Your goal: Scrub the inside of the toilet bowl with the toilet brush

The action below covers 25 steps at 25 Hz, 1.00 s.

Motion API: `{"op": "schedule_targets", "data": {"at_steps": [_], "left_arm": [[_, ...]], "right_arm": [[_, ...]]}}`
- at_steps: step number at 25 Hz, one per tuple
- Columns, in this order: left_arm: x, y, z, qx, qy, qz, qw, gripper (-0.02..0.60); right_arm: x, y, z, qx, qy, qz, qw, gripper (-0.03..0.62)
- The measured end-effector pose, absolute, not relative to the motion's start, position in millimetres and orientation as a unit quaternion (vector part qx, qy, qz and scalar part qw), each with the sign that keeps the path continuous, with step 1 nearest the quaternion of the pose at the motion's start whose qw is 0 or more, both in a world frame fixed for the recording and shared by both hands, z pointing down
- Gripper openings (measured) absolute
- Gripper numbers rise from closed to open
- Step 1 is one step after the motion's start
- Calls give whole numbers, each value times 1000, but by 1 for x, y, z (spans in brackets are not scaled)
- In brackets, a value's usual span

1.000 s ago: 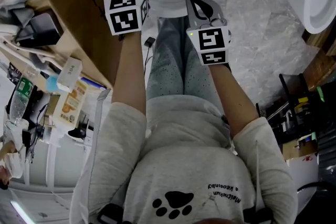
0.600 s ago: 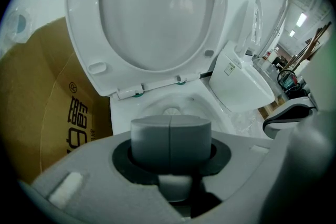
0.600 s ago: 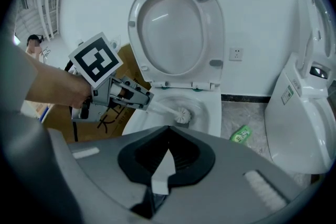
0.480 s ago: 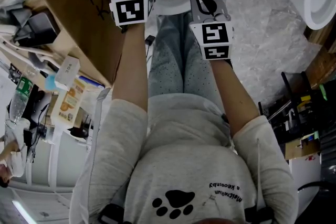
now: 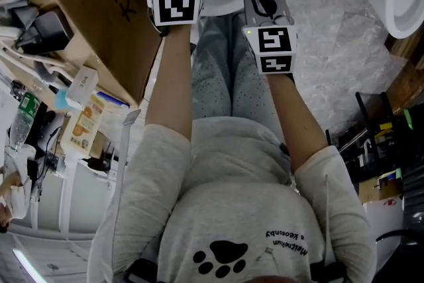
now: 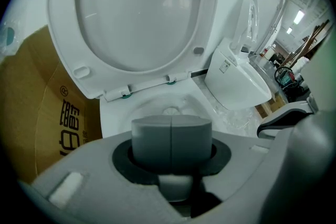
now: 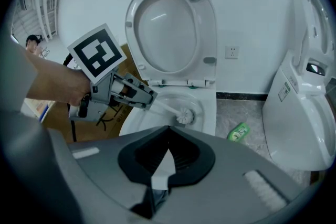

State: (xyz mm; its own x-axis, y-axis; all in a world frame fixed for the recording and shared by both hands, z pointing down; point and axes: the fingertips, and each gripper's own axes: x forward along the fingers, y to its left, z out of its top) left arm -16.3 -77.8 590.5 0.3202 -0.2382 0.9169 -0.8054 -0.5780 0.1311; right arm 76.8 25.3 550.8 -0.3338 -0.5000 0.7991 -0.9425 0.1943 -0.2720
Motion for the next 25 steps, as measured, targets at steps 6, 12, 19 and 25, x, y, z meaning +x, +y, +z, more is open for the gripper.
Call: {"op": "schedule_targets", "data": {"at_steps": [6, 12, 19, 25], "left_arm": [[-10, -72, 589, 752, -346, 470, 307, 153], [0, -61, 587, 756, -336, 480, 293, 153], [8, -44, 583, 763, -318, 490, 278, 153], [11, -27, 582, 771, -291, 503, 260, 155]], "right_arm": [[79, 31, 550, 499, -721, 388, 284, -2], [84, 38, 550, 499, -722, 387, 283, -2], [86, 49, 550, 501, -721, 386, 283, -2], [83, 57, 548, 501, -722, 383, 283, -2]]}}
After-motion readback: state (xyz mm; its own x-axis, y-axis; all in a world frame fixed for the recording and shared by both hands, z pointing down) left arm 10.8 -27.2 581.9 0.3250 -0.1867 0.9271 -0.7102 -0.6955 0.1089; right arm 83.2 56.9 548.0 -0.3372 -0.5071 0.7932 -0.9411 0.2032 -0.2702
